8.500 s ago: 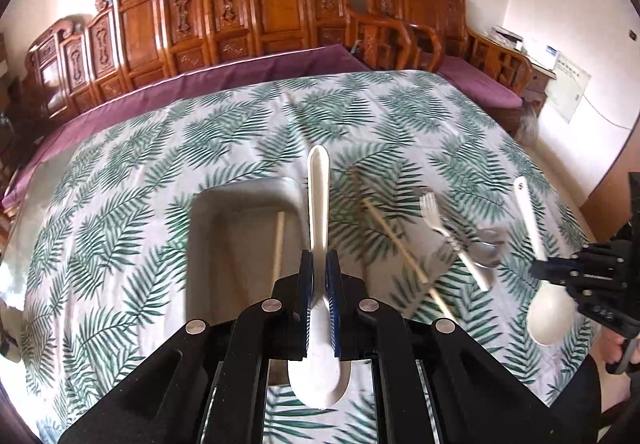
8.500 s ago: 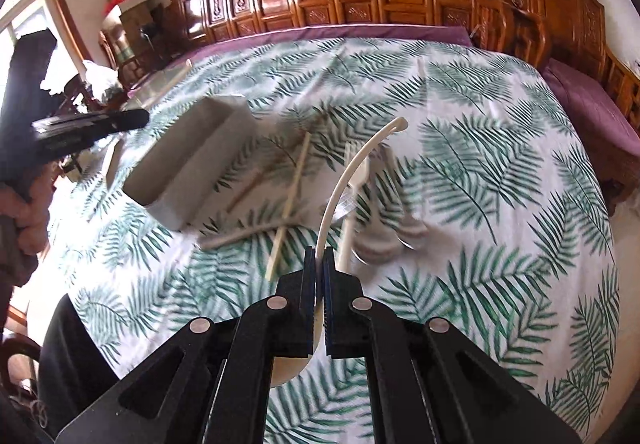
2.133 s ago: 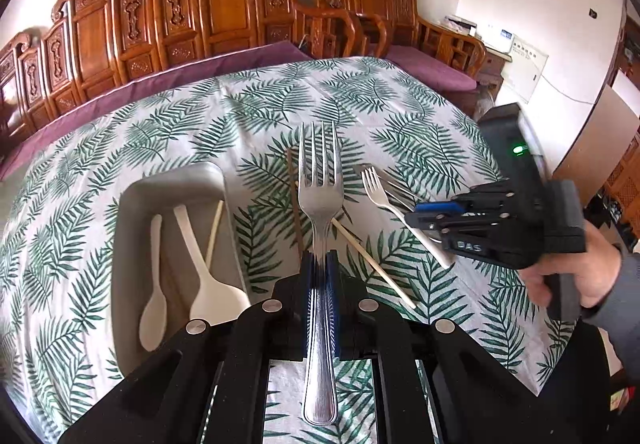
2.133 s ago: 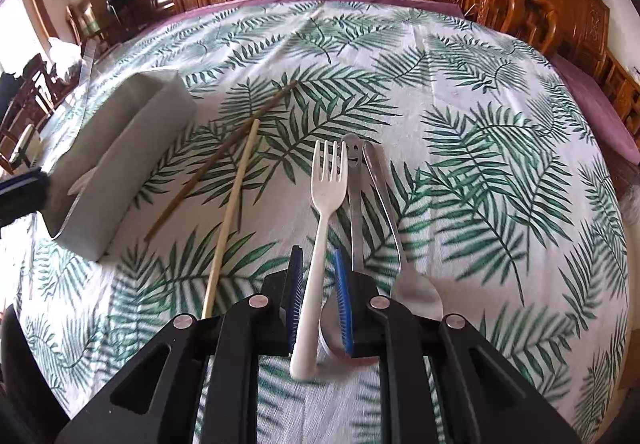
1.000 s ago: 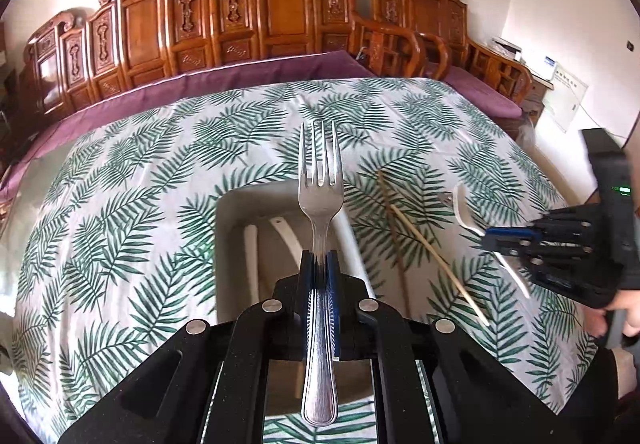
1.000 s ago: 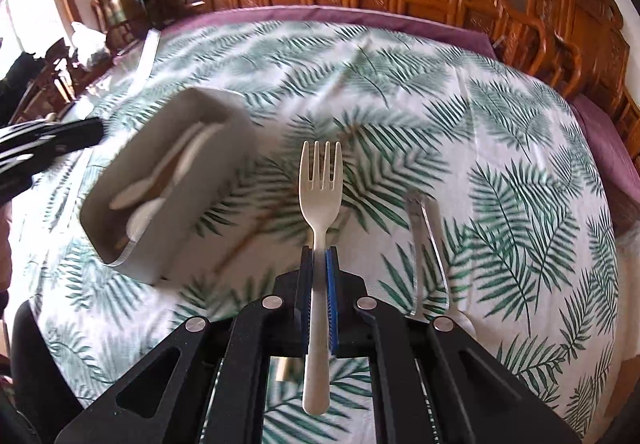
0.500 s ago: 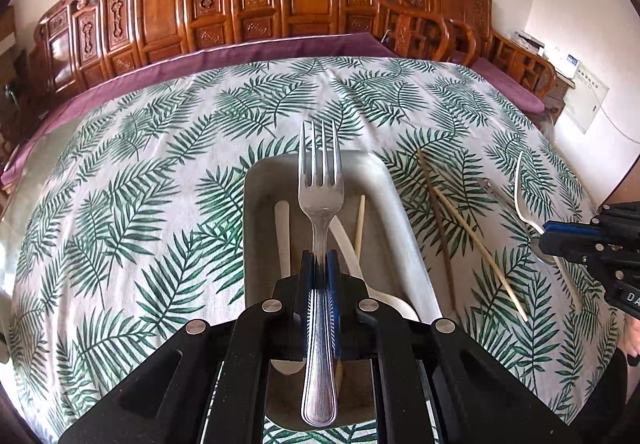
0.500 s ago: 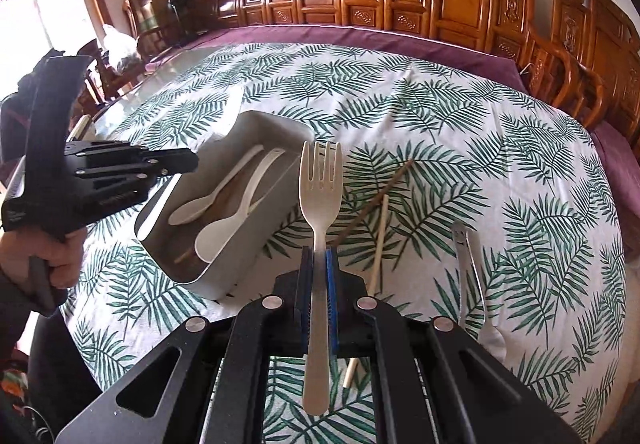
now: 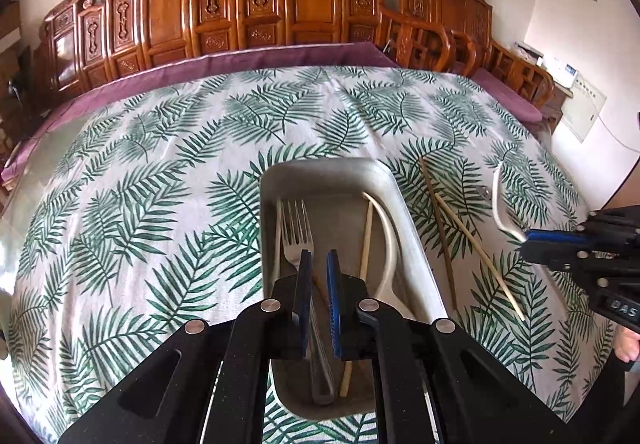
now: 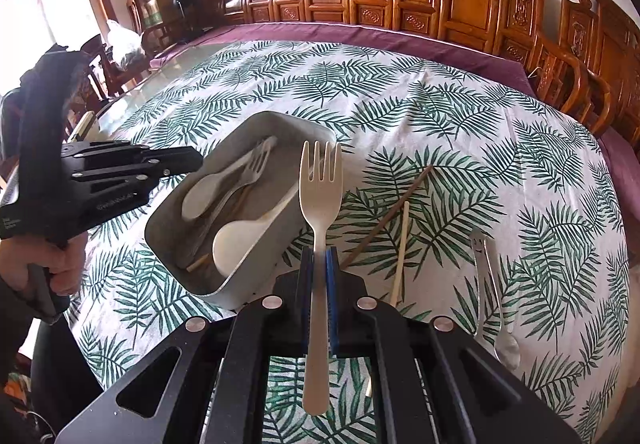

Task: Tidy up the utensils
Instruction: 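Carry the steel fork into the grey tray and open the left tool while right holds, then lower the white plastic fork into the grey tray and open the right tool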

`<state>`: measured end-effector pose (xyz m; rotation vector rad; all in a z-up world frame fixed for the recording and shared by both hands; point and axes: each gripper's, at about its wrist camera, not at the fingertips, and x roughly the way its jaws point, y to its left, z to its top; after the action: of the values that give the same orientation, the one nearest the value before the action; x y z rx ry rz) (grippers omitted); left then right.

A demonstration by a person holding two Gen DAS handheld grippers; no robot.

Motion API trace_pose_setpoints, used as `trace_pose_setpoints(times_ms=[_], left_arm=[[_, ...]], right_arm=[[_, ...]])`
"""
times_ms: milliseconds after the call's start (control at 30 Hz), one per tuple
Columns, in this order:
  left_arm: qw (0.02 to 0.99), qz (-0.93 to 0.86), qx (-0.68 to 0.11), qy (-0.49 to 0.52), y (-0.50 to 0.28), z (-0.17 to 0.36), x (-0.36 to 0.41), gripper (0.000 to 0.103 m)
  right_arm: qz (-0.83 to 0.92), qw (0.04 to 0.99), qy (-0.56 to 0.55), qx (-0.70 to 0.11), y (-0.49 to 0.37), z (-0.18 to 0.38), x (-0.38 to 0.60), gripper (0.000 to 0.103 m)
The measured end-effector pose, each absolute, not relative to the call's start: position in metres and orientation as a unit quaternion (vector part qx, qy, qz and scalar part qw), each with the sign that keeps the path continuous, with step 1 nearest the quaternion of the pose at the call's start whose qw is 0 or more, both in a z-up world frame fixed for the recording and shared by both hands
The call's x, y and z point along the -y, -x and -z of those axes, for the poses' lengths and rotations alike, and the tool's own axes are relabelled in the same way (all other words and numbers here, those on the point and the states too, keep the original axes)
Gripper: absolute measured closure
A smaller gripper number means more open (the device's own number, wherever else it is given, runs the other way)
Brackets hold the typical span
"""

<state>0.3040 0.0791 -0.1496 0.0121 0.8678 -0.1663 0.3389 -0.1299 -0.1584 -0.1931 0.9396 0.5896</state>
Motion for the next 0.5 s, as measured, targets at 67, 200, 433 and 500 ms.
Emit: trace_pose_setpoints(times_ms=[67,200,433,500], left_arm=[[0.907,0.081,-0.414,-0.007,-0.299,0.145,-0.083,0.096],[0.911,0.081,-0.404,-0.002,-0.284,0.134,-0.093,0.096],[0.922,0.067,-0.383,0.004,-0.257,0.118,-0.116,0.084],[0.924,0.062,-0.377,0.004,-0.252,0.116,-0.122,0.082]], right_arm=[[-0.282,0.846,0.091,-0.444,-0.339,0.157,0.124,0.095],[-0.29,0.845,0.089,-0.439,-0.34,0.154,0.107,0.095],[-0.3,0.839,0.09,-0.445,-0.346,0.158,0.071,0.095],[-0.3,0.836,0.088,-0.451,-0.35,0.162,0.062,0.095]])
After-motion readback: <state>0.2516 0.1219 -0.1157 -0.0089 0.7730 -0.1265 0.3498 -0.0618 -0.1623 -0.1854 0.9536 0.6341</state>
